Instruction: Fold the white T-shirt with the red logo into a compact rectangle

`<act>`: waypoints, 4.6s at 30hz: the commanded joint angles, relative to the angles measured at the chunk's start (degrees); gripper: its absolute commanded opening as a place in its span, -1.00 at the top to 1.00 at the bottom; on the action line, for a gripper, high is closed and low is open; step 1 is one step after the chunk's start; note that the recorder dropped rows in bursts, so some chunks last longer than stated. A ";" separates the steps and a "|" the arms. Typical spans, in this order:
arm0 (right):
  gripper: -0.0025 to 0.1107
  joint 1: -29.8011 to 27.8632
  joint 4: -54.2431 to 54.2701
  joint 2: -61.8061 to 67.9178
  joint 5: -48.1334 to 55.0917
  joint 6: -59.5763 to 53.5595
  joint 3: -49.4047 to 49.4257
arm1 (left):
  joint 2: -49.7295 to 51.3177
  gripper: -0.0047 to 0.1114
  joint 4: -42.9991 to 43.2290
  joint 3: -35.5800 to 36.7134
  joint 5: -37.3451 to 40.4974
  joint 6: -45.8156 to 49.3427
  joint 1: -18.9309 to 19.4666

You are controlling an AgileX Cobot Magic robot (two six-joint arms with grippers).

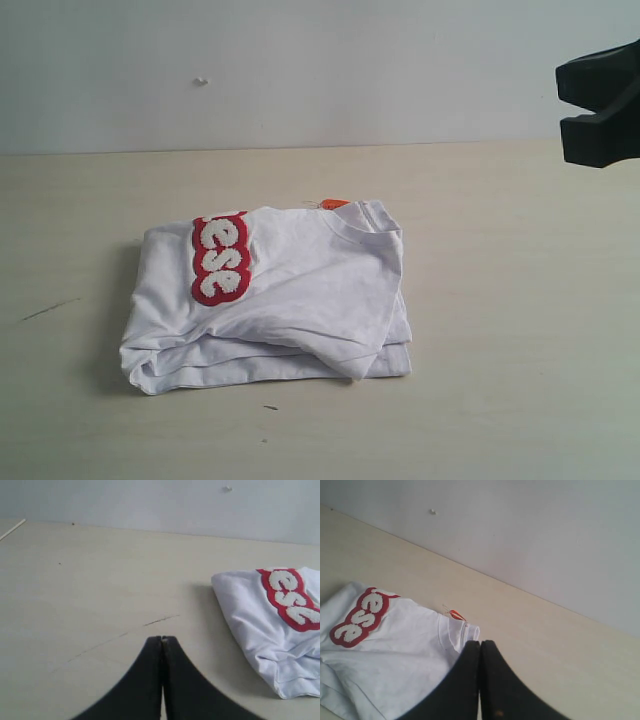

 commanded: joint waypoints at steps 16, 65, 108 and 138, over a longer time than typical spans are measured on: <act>0.96 0.02 -0.10 -0.32 -0.29 -0.02 0.29 | -0.35 0.87 -0.42 0.18 -0.21 0.36 0.15; 0.96 0.02 2.85 -1.48 2.14 0.52 0.29 | -0.35 0.87 -0.77 0.18 -0.72 5.38 0.15; 0.96 -27.00 -0.71 -47.47 -8.40 12.00 38.80 | -0.35 0.87 -0.77 0.18 -0.72 5.38 0.15; 0.96 -29.04 0.74 -48.27 -4.99 1.66 44.10 | -0.35 0.87 -0.77 0.18 -0.72 5.38 0.15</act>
